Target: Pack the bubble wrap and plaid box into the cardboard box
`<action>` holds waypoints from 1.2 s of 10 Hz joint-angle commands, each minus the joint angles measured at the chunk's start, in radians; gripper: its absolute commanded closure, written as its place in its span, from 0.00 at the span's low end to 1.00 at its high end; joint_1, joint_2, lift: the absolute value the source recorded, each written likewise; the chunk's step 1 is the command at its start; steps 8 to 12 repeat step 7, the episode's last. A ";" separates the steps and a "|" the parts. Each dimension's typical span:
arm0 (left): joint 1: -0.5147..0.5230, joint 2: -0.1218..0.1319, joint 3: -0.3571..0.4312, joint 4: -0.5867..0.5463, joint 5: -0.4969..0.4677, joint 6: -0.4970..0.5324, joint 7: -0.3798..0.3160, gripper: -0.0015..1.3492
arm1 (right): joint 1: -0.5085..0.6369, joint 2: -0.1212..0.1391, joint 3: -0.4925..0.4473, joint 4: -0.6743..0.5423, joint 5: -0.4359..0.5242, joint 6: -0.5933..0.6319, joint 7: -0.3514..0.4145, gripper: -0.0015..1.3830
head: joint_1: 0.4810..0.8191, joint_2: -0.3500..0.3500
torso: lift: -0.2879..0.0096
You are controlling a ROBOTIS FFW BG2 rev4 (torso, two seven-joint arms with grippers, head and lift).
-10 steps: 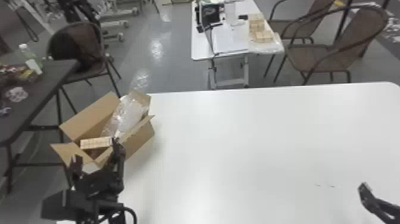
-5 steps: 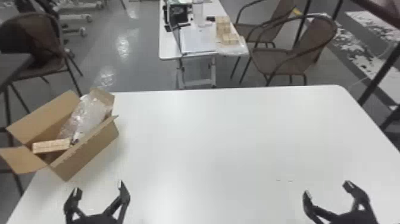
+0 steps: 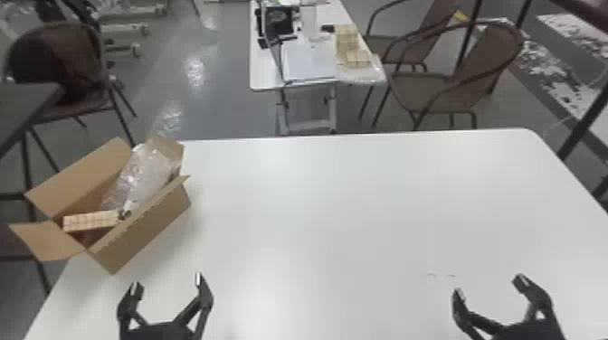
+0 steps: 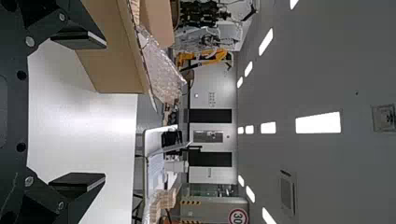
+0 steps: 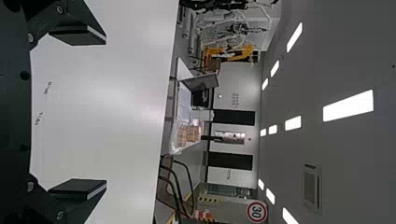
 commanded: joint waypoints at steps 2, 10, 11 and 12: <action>-0.001 0.001 -0.002 0.002 0.002 0.005 0.000 0.21 | 0.003 0.002 0.001 -0.002 -0.001 0.000 -0.010 0.15 | 0.63 0.61 | 0.67; -0.001 0.002 -0.005 0.003 0.009 0.010 0.000 0.21 | 0.007 0.002 0.001 0.000 -0.004 0.000 -0.016 0.15 | 0.63 0.61 | 0.67; -0.001 0.002 -0.005 0.003 0.009 0.010 0.000 0.21 | 0.007 0.002 0.001 0.000 -0.004 0.000 -0.016 0.15 | 0.63 0.61 | 0.67; -0.001 0.002 -0.005 0.003 0.009 0.010 0.000 0.21 | 0.007 0.002 0.001 0.000 -0.004 0.000 -0.016 0.15 | 0.63 0.61 | 0.67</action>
